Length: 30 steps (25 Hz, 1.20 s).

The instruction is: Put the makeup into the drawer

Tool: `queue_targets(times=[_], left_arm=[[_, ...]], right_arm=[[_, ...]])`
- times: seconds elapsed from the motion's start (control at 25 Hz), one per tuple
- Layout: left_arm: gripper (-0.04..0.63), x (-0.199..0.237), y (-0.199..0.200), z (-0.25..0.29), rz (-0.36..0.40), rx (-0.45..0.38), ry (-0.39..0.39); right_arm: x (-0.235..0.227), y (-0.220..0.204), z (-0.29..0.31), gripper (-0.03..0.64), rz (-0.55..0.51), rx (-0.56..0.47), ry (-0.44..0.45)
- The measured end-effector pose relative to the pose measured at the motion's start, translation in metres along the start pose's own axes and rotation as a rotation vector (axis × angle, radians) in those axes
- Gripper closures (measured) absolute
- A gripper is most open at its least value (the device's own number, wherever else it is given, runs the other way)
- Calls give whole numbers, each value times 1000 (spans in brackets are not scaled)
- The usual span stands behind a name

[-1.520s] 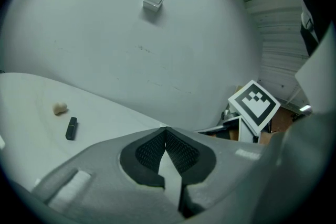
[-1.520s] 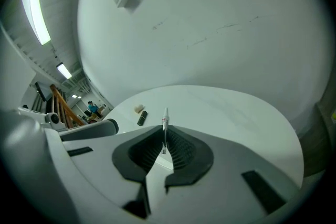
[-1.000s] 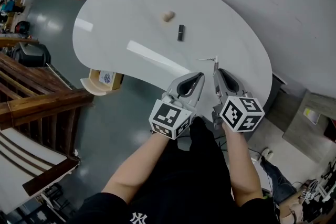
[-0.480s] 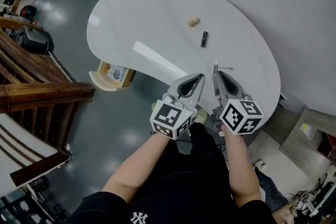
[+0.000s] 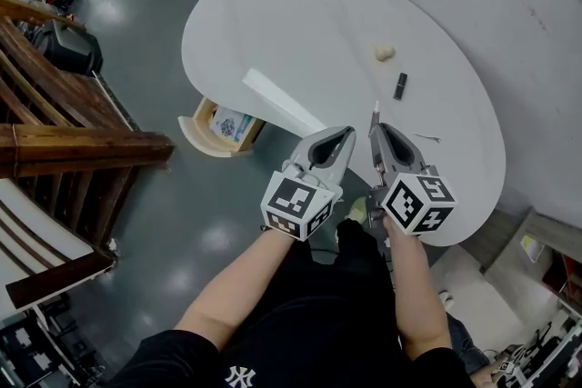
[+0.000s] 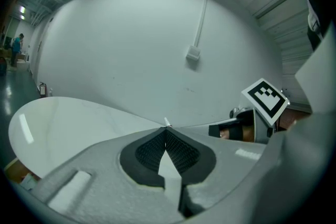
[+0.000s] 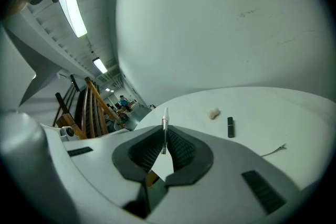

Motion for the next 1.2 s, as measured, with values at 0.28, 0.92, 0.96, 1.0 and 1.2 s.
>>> queue_targets(times=[0.28,0.92,0.96,1.0,1.2], left_arm=[[585,66,8,-45,-21,-30,86],[586,196,-20,-164,-105,-52,345],[585,204,-23,-170,-111,-52,361],[586,211,-27,-176,-119,-53,377],[585,248,-45,-204,-160,-50,449]], right_arm=[[65,-11,55,578,-52,42,78],[198,-89,166,578,-143,219,284],[204,-95,172,578,-148,231,295],[210,-101,179,578,-153,242,305],[235,-129,209,578,-173,296,346]])
Point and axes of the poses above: the fingertips, and each gripper's own axes: z forward along the fingers, x to its left, y out of its top, the point moved 4 cm from there along -z, backward along the fingers, and after that the axes turned 3 degrees about z, right-handed, at the moved point
